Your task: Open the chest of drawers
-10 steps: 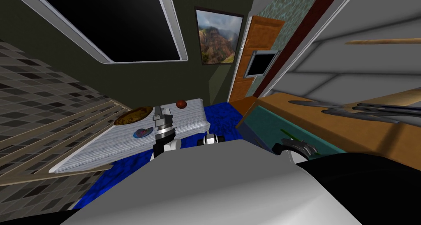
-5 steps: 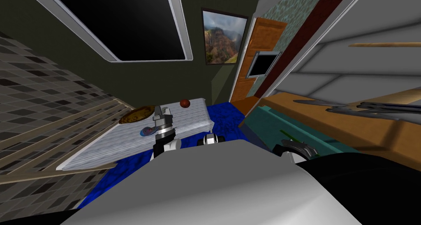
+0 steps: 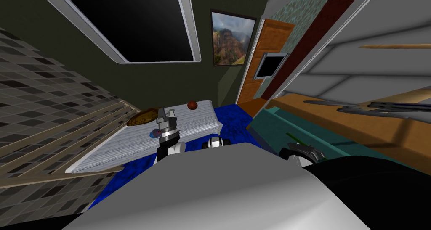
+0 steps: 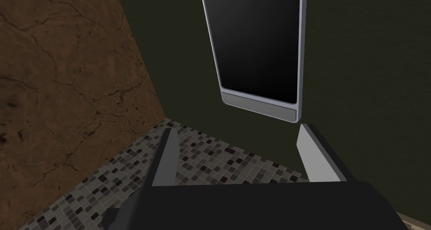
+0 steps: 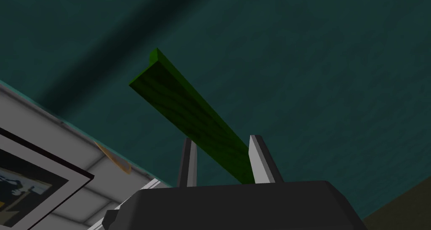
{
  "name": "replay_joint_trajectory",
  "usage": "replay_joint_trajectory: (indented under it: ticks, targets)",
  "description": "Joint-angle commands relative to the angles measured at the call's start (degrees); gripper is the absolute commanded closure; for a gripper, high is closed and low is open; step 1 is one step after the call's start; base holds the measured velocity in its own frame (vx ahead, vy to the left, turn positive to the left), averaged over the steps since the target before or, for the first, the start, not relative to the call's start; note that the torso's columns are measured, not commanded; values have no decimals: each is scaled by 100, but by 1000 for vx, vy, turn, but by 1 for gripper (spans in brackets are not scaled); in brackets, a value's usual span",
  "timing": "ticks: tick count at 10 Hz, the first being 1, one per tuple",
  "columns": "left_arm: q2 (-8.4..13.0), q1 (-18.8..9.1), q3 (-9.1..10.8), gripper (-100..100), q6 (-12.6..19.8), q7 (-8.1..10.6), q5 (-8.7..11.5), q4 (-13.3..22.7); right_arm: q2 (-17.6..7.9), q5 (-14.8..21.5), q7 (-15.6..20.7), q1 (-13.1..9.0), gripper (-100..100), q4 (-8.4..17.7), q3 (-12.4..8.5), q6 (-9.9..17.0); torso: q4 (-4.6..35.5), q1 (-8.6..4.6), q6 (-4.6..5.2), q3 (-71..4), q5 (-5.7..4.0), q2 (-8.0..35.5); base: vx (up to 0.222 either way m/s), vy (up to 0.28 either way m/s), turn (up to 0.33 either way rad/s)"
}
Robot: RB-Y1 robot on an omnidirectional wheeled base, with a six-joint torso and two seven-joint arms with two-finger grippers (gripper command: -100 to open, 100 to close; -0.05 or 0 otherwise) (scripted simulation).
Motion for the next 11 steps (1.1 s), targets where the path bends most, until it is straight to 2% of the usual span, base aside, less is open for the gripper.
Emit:
replay_joint_trajectory:
  ticks: [1,5,8,9,10,11]
  targets:
    - [0,0,0,0,0,0,0,0,-212,-364,-22,286,-100,58,-38,22,-6,-15,-9,-2,-20,-10,16,50,153]
    - [1,0,0,0,0,0,0,0,-635,-1049,-65,859,-100,173,-113,67,-12,-7,-10,0,-35,-15,28,54,126]
    - [1,0,1,0,0,0,0,0,-953,-1603,-97,1288,-100,259,-169,100,-8,35,-13,-8,5,-10,28,56,133]
    - [1,0,1,0,0,0,0,0,-953,-1638,-97,1288,-100,259,-169,100,-9,49,-11,-11,18,-9,15,35,37]
    - [1,1,1,0,0,0,0,0,-1059,-1820,-108,1431,-100,288,-188,111,-10,51,-8,-15,26,-10,14,29,76]
    - [1,0,1,0,0,0,0,0,-949,-1694,-90,1336,-100,311,-140,104,-9,60,-13,-19,34,-11,6,9,14]
